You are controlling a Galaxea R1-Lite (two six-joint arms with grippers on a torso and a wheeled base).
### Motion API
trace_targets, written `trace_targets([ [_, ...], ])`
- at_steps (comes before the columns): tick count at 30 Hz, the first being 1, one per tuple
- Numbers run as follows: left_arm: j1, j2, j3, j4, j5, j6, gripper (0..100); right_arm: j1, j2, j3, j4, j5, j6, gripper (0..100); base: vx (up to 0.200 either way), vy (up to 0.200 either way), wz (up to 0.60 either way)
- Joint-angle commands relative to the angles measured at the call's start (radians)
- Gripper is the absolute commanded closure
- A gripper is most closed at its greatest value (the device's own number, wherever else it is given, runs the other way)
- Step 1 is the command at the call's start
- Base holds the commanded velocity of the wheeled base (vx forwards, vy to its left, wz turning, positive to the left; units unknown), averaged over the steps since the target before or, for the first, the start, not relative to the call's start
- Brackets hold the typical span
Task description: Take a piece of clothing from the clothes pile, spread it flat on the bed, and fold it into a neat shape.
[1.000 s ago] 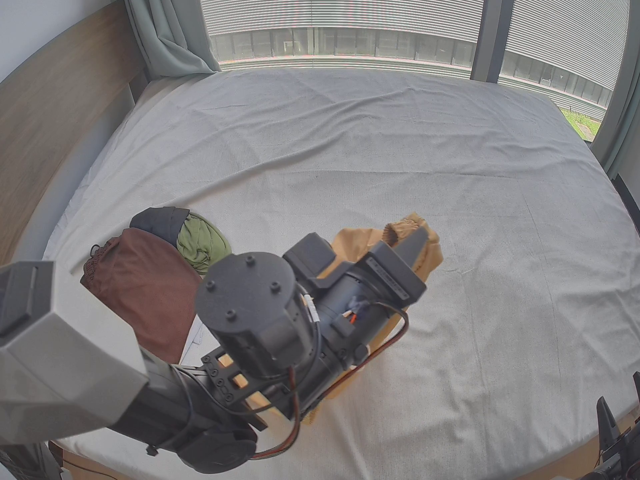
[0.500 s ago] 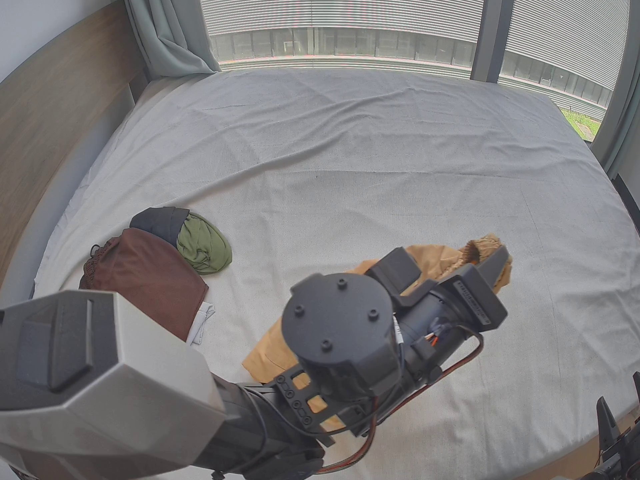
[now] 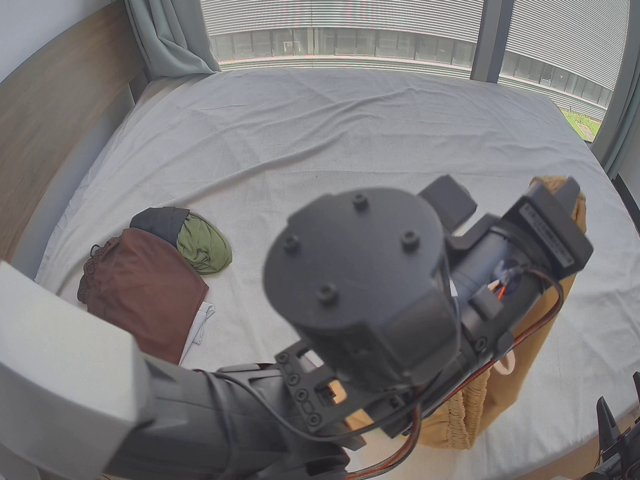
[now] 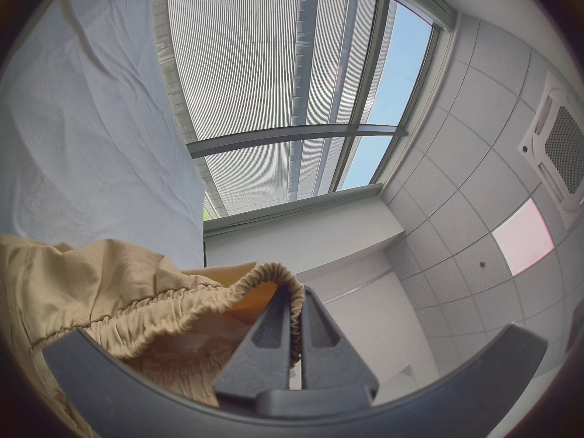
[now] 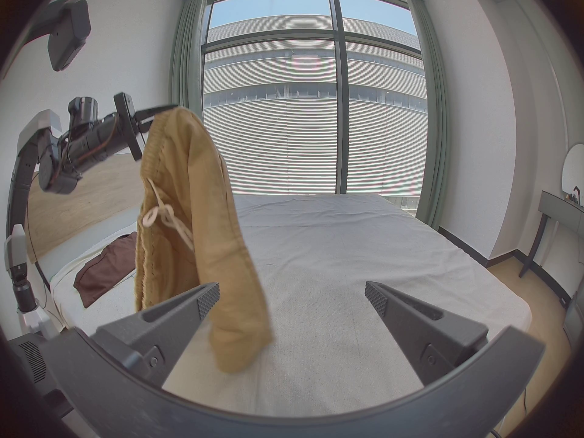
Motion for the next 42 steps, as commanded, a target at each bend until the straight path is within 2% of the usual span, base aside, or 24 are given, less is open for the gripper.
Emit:
trace_targets([
  [1, -0.008, -0.113, -0.013, 0.038, 0.005, -0.037, 100, -0.001, -0.010, 0.018, 0.000, 0.001, 0.000, 0, 0.000, 0.000, 0.00],
  [6, 0.015, -0.138, 0.038, 0.035, 0.009, -0.058, 100, -0.001, -0.010, 0.018, 0.000, 0.001, 0.000, 0, 0.000, 0.000, 0.00],
  [8, 0.056, -0.141, 0.076, 0.028, 0.008, -0.058, 100, -0.001, -0.010, 0.018, 0.000, 0.001, 0.000, 0, 0.000, 0.000, 0.00],
  [9, 0.102, -0.162, 0.122, 0.025, 0.006, -0.058, 100, -0.001, -0.010, 0.018, 0.000, 0.001, 0.000, 0, 0.000, 0.000, 0.00],
  [13, 0.136, -0.176, 0.178, 0.025, -0.001, -0.057, 100, -0.001, -0.010, 0.018, 0.000, 0.001, 0.000, 0, 0.000, 0.000, 0.00],
  [15, 0.172, -0.185, 0.270, 0.012, -0.015, -0.052, 100, -0.001, -0.010, 0.018, 0.000, 0.001, -0.002, 0, 0.000, 0.000, 0.00],
  [22, 0.259, -0.170, 0.388, -0.082, -0.050, -0.048, 100, -0.001, -0.010, 0.018, 0.000, 0.001, 0.000, 0, 0.000, 0.000, 0.00],
  [33, 0.336, -0.130, 0.504, -0.215, -0.053, -0.014, 100, 0.000, -0.010, 0.018, 0.000, 0.001, 0.000, 0, 0.000, 0.000, 0.00],
  [38, 0.405, -0.112, 0.555, -0.291, -0.072, -0.012, 100, -0.001, -0.010, 0.018, 0.000, 0.001, -0.002, 0, 0.000, 0.000, 0.00],
  [42, 0.466, -0.112, 0.596, -0.295, -0.079, 0.011, 100, 0.000, -0.010, 0.018, 0.000, 0.001, -0.002, 0, 0.000, 0.000, 0.00],
])
